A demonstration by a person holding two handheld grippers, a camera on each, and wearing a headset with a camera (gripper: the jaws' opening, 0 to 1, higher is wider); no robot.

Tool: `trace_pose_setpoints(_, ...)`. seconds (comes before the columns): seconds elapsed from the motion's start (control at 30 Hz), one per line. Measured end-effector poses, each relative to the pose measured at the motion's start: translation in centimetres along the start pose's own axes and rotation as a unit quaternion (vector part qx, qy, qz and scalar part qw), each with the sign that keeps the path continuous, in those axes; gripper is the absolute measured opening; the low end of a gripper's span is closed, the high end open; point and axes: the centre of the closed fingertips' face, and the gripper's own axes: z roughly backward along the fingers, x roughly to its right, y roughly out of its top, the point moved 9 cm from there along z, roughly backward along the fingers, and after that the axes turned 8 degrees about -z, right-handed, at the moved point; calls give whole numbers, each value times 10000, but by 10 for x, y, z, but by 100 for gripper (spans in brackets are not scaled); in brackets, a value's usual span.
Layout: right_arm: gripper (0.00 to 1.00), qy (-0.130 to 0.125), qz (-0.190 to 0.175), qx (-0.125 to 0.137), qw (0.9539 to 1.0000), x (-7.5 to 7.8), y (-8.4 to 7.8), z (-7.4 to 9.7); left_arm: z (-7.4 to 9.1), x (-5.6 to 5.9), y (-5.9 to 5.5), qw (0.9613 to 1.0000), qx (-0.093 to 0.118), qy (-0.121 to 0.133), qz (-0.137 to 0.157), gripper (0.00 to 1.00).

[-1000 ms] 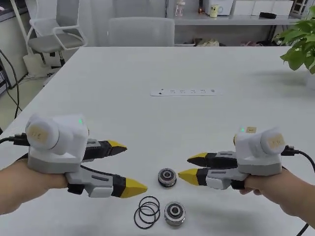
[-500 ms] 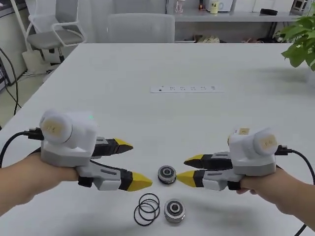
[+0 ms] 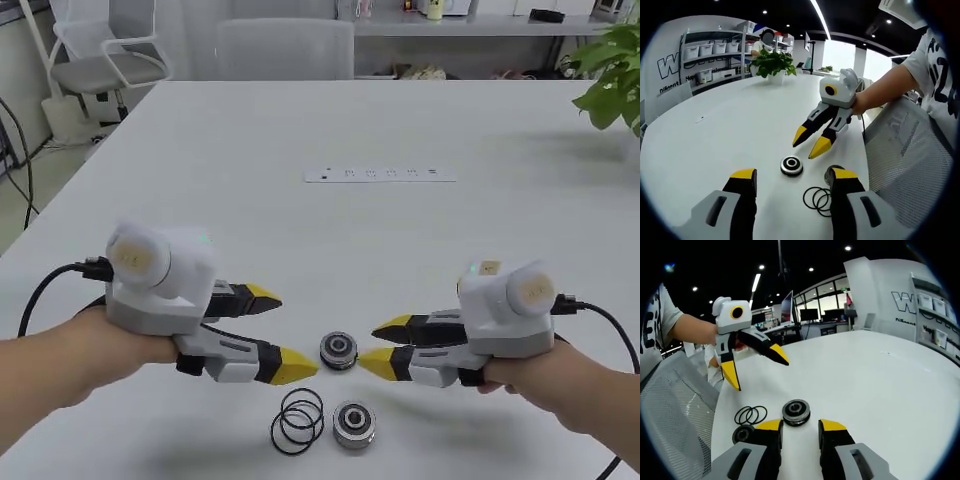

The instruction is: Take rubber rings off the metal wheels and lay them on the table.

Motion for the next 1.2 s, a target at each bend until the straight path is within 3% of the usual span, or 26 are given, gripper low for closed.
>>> trace_pose_setpoints(0.5,25,55,7,-91,9999,-1,-5,-4,-21,-3,-6,9998,-84,-104,121,50)
trace_pose_setpoints(1.2,26,70,17,-80,9999,-2,-7,-3,-43,2,-3,9993,-204,-275,119,34)
